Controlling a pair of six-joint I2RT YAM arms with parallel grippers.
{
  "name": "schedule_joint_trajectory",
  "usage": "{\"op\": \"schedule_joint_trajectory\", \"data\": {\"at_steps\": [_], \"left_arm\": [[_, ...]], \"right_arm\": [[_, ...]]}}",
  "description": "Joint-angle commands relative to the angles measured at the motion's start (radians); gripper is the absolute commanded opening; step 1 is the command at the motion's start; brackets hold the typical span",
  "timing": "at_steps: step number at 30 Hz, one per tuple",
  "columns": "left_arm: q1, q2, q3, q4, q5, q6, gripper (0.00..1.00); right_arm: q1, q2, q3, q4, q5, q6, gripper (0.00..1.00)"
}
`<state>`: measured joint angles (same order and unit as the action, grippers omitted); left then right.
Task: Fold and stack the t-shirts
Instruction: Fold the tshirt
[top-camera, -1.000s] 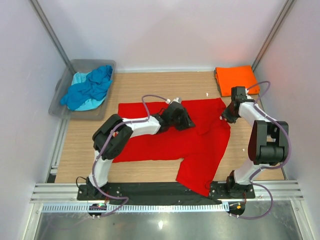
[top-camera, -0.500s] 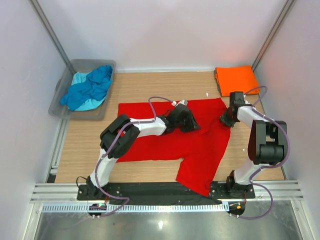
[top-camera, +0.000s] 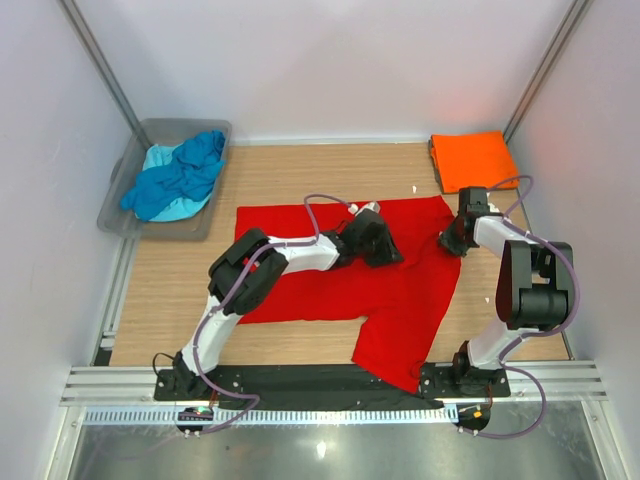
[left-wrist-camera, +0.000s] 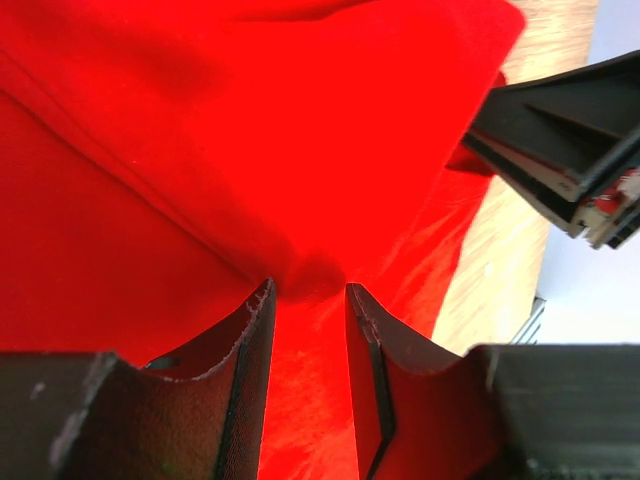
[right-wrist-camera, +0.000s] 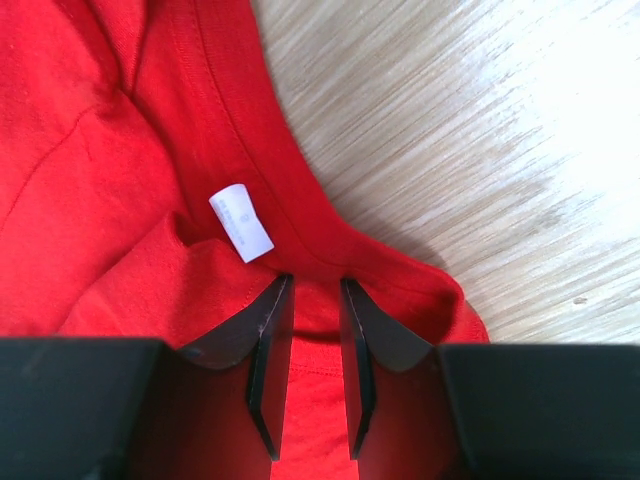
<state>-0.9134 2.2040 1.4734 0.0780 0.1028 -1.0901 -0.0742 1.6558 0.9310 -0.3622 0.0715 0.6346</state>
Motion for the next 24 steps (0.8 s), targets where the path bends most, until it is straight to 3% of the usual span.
{"op": "schedule_joint_trajectory", "data": {"at_steps": [1, 4, 10, 13, 18, 24], "left_arm": [[-0.004, 0.016, 0.051, -0.012, 0.009, 0.021, 0.35], [-0.004, 0.026, 0.062, -0.021, 0.014, 0.024, 0.35], [-0.004, 0.039, 0.079, -0.026, 0.023, 0.029, 0.28], [-0.004, 0.040, 0.084, -0.024, 0.028, 0.033, 0.22], [-0.004, 0.033, 0.087, -0.024, 0.038, 0.044, 0.00], [-0.004, -0.010, 0.082, -0.041, 0.029, 0.064, 0.00]], "right_arm": [[-0.003, -0.022, -0.006, 0.055, 0.011, -0.016, 0.31], [-0.003, -0.013, -0.006, 0.058, 0.020, -0.019, 0.30], [-0.003, -0.008, -0.009, 0.077, 0.025, -0.027, 0.07], [-0.002, -0.007, -0.011, 0.083, 0.025, -0.030, 0.01], [-0.003, -0.034, -0.012, 0.069, 0.020, -0.035, 0.01], [-0.002, -0.117, 0.000, -0.026, 0.025, -0.010, 0.01]]}}
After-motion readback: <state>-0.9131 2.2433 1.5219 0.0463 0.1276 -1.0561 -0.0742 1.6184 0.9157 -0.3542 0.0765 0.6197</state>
